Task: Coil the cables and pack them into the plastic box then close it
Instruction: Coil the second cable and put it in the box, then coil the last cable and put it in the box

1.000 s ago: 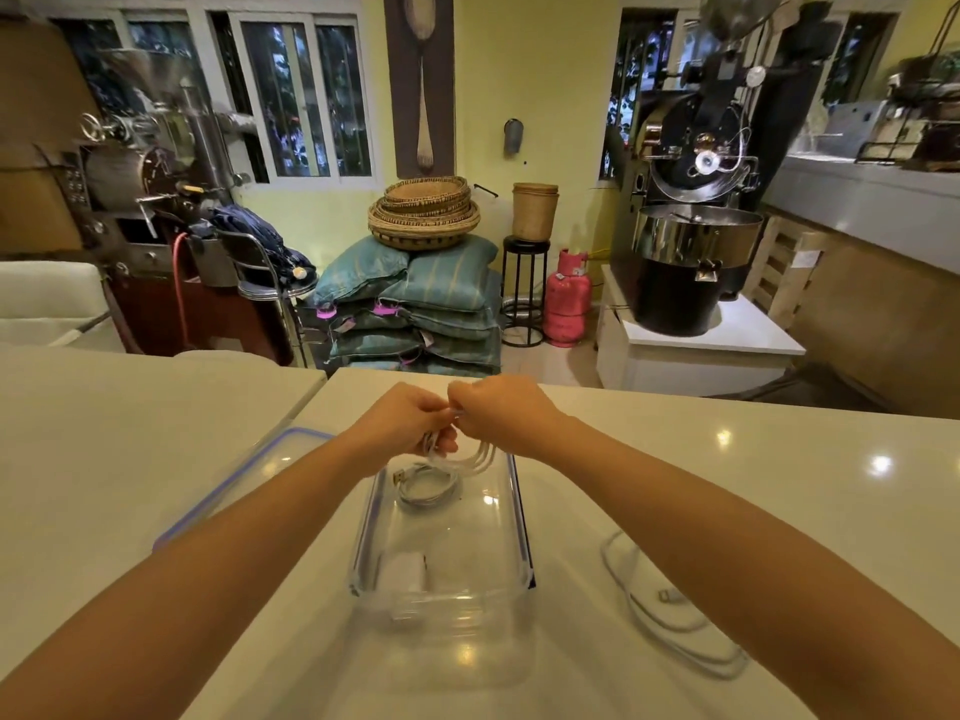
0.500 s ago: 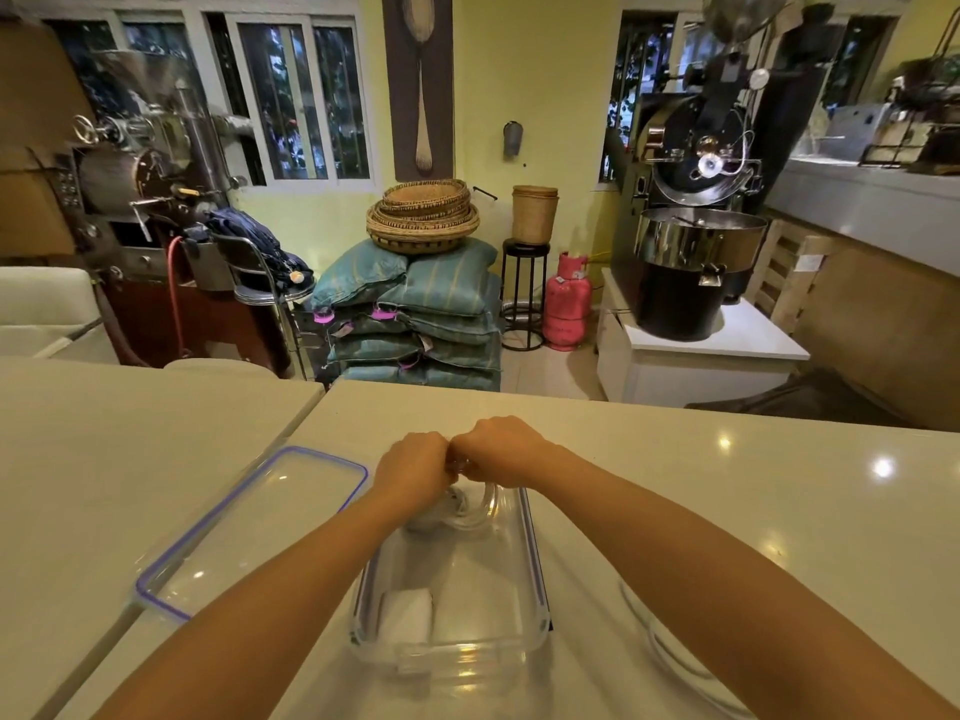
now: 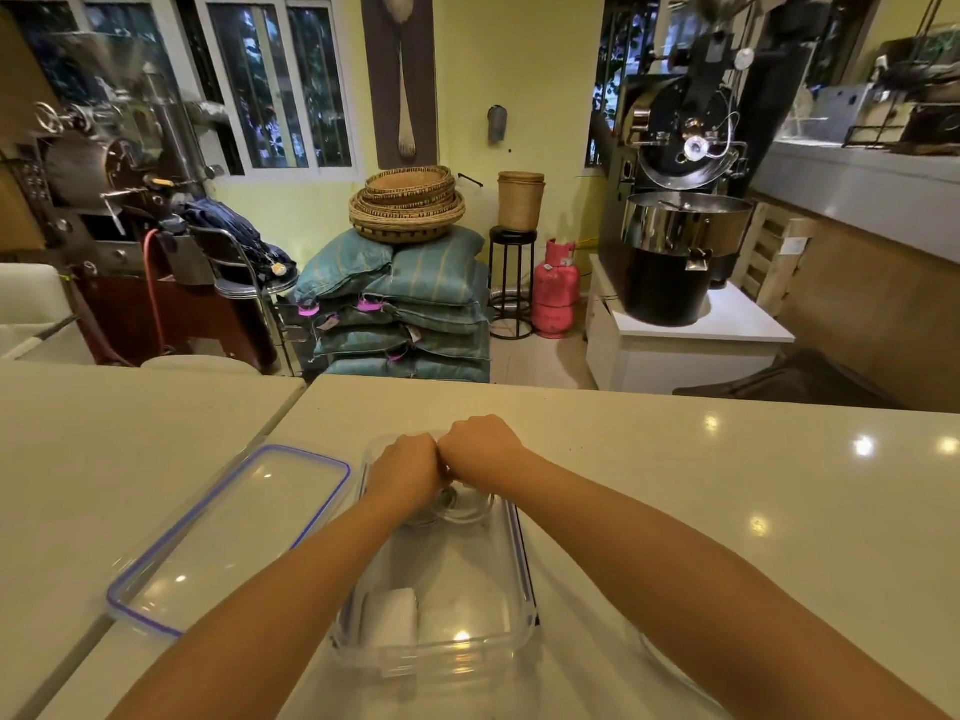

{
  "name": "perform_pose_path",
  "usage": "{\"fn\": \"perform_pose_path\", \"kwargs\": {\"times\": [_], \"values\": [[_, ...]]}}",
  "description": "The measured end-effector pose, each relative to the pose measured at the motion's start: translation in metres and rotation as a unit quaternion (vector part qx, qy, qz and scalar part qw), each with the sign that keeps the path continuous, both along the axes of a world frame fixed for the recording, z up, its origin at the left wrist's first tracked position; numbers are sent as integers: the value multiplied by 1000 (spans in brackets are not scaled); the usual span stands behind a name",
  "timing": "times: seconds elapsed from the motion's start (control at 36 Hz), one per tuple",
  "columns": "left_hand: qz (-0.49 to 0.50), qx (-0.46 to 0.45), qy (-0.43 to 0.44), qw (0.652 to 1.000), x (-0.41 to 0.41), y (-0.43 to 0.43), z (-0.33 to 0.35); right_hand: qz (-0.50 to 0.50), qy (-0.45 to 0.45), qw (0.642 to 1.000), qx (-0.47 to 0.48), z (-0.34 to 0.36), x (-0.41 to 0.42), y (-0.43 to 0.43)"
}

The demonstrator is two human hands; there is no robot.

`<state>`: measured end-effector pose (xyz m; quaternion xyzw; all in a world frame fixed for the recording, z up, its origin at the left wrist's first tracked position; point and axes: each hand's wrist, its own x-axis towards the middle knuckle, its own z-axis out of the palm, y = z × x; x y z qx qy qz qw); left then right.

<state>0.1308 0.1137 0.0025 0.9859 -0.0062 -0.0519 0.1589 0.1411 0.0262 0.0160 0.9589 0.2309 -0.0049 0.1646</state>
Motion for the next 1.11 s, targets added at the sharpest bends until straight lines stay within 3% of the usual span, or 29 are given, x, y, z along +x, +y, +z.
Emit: {"fn": "perform_pose_path", "kwargs": {"times": [0.36,0.94,1.11], "values": [[-55,10,-19,998,-3,1,-5,-14,34,980,195,22,-8,-42],[-43,29,-62,997,-10,-7,4,4,22,981,190,25,-51,-63],[-67,-43,-100,992,-16,-24,25,-41,24,970,240,51,-54,-92]]}}
